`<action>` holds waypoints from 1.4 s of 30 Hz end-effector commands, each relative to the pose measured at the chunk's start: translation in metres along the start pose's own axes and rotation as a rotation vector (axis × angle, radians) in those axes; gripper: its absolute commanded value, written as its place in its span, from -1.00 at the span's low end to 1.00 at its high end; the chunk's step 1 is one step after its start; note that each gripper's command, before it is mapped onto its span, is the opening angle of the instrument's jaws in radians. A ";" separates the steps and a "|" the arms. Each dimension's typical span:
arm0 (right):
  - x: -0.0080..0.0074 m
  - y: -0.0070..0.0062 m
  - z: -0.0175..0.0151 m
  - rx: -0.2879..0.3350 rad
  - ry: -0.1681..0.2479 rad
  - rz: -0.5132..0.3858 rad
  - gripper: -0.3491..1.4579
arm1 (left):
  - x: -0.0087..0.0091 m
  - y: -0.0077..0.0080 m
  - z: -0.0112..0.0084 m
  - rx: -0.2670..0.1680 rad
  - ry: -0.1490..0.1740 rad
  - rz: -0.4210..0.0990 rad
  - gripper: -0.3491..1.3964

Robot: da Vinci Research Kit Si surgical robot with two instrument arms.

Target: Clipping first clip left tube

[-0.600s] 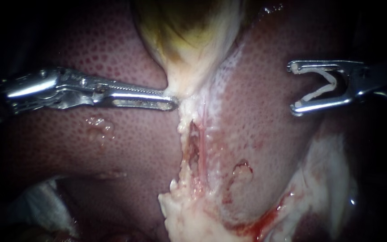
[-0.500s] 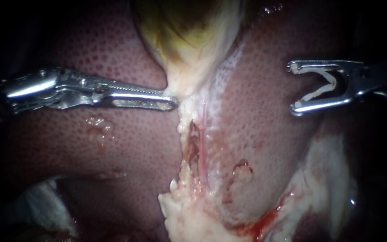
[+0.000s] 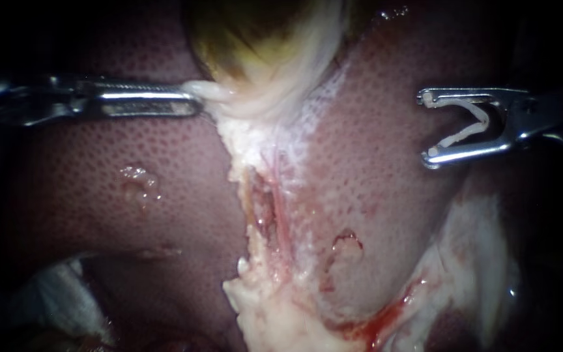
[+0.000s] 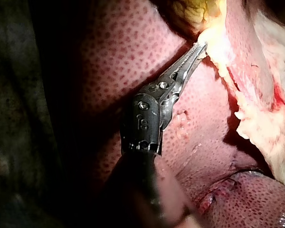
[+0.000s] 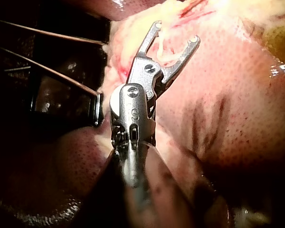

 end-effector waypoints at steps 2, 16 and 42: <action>0.0000 0.0000 0.0000 0.000 0.000 0.000 -0.05 | 0.0005 0.0005 -0.0005 0.003 0.010 0.010 -1.00; -0.0012 -0.0007 0.0019 -0.005 0.000 -0.009 -0.05 | 0.0004 0.0013 -0.0001 0.012 0.013 0.010 -1.00; -0.0122 -0.0059 0.0217 0.141 -0.040 0.061 -0.05 | 0.0002 0.0016 0.0004 0.009 0.013 0.012 -1.00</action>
